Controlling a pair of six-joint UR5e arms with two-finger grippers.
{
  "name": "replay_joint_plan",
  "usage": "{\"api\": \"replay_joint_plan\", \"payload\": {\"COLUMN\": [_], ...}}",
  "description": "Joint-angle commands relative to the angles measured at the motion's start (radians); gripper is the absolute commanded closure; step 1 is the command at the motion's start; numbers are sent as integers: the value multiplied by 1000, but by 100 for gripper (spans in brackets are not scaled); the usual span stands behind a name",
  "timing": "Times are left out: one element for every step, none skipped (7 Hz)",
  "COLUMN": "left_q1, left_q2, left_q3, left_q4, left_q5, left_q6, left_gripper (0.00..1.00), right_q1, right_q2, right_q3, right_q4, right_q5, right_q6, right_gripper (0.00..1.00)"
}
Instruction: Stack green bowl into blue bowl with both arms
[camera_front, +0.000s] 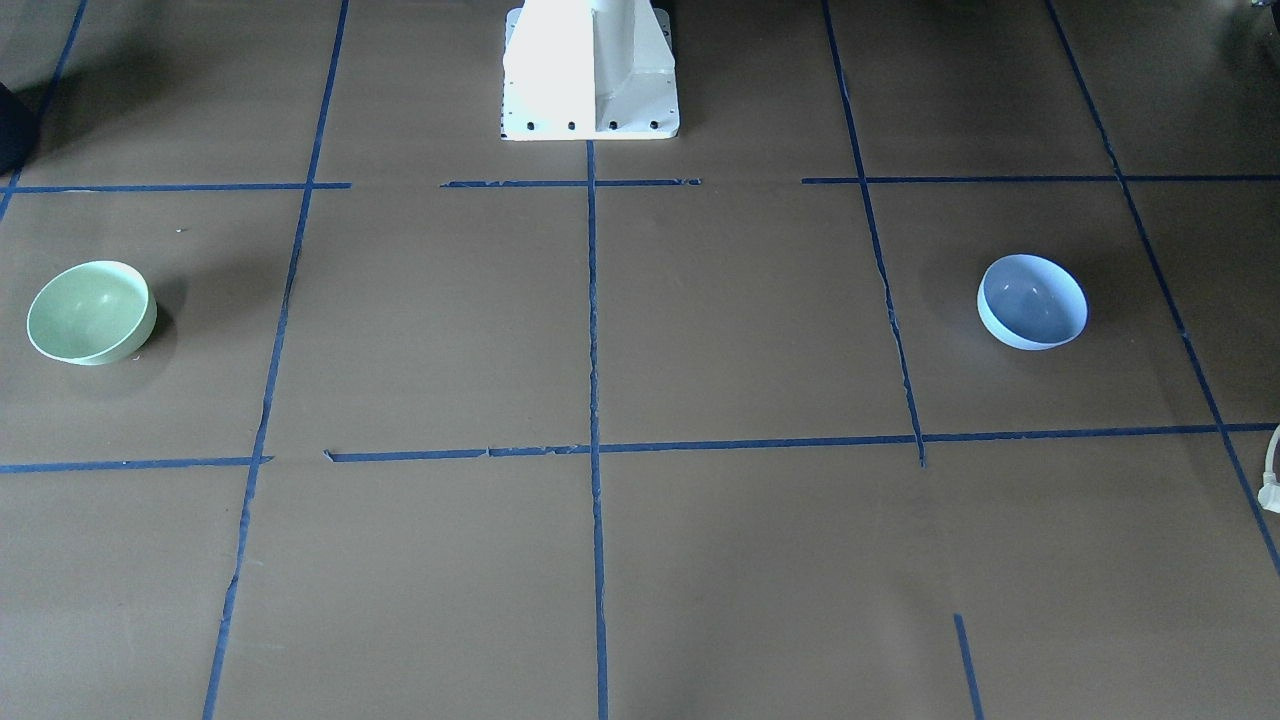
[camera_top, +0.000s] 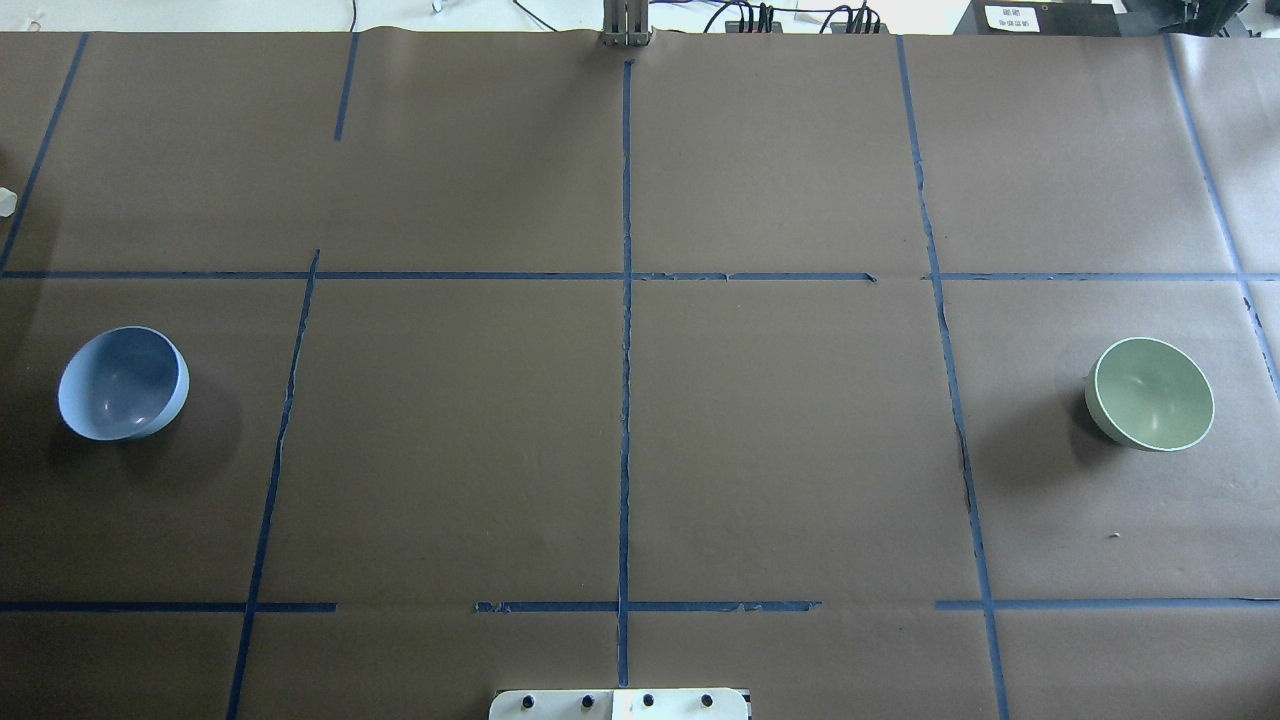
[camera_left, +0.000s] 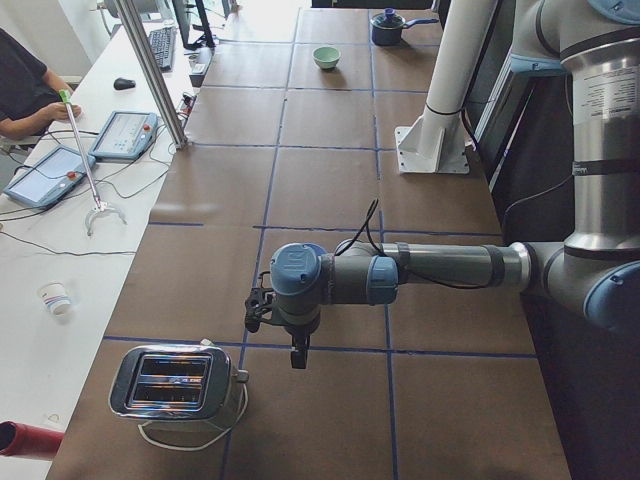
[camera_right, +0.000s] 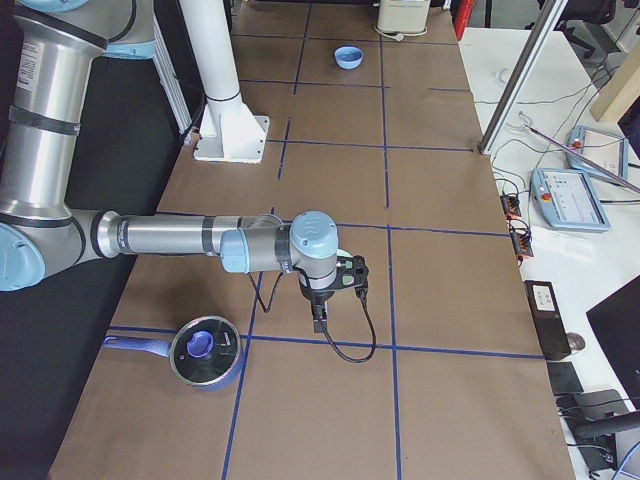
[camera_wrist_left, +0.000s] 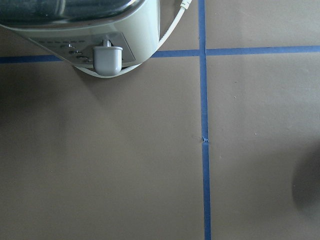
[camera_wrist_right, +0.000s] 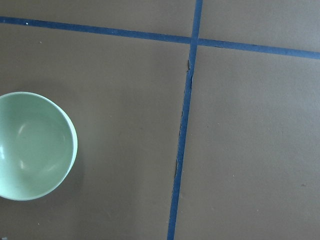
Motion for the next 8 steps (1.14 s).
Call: {"api": "replay_joint_plan", "payload": {"left_q1": [14, 15, 15, 15, 15, 17, 17, 15], "left_q2": [-10, -9, 2, 7, 7, -1, 7, 7], "left_q3": [-22, -45, -45, -45, -39, -45, -25, -31], "left_q4": [16, 30, 21, 21, 21, 20, 15, 4], "left_q5": [2, 4, 11, 8, 11, 5, 2, -1], "left_q6": [-2, -12, -11, -11, -11, -20, -14, -6], "left_gripper": [0, 0, 0, 0, 0, 0, 0, 0], "right_q1": [2, 2, 2, 2, 0, 2, 0, 0], "right_q2": [-6, -3, -3, -3, -3, -11, -11, -12], "right_q3": [3, 3, 4, 8, 6, 11, 9, 3], "right_q4": [0, 0, 2, 2, 3, 9, 12, 12], "right_q5": [7, 7, 7, 9, 9, 10, 27, 29], "right_q6": [0, 0, 0, 1, 1, 0, 0, 1], "right_gripper": [0, 0, 0, 0, 0, 0, 0, 0]}}
